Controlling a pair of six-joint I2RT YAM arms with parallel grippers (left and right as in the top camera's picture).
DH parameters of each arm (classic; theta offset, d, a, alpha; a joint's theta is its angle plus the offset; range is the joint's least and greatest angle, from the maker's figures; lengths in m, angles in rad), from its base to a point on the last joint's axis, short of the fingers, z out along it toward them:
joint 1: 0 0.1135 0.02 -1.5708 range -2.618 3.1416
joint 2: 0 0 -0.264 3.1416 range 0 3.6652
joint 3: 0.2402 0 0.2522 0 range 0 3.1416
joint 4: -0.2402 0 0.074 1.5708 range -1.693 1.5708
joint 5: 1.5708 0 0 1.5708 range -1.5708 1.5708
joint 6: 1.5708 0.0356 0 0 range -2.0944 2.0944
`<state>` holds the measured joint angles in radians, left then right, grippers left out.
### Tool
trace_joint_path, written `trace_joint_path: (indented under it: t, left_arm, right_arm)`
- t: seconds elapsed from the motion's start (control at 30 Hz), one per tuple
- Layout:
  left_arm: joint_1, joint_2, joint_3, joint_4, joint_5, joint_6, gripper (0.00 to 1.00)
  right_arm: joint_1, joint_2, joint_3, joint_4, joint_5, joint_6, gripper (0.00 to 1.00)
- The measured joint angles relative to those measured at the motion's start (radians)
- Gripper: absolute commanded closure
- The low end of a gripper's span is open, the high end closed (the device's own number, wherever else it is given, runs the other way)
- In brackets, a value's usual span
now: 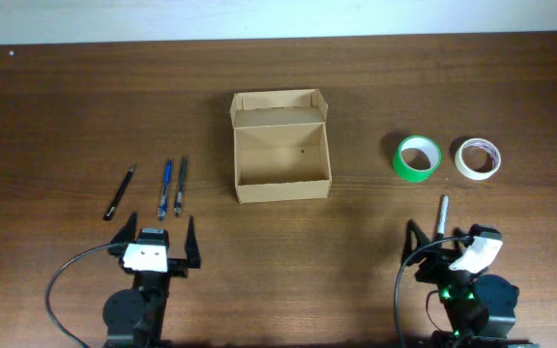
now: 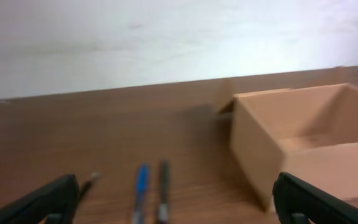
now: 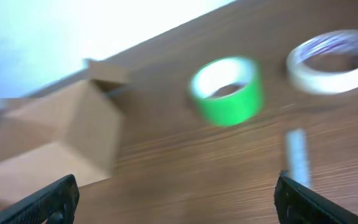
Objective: Pack container
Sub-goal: 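Raise both grippers from rest toward the table objects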
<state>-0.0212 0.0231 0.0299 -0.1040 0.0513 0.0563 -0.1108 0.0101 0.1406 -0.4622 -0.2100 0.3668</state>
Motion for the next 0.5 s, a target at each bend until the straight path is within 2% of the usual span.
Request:
trace_joint_path:
  t: [0.13,0.23,0.37,0.5]
  left_arm:
    - [0.000,0.037,0.005,-0.013,0.126,-0.086,0.01]
    - [0.000,0.067,0.050,-0.123,0.183,-0.137,0.01]
    - [0.000,0.146,0.158,-0.274,0.192,-0.168,0.01]
    - [0.000,0.303,0.357,-0.335,0.159,-0.153,0.01]
  right_arm:
    - [0.000,0.000,-0.003,0.076,-0.156,0.165,0.01]
    - [0.000,0.002,-0.002,0.163,-0.256,0.233,0.01]
    - [0.000,0.057,0.020,0.195,-0.319,0.269,0.01]
    - [0.000,0.254,0.146,0.192,-0.335,0.255,0.01]
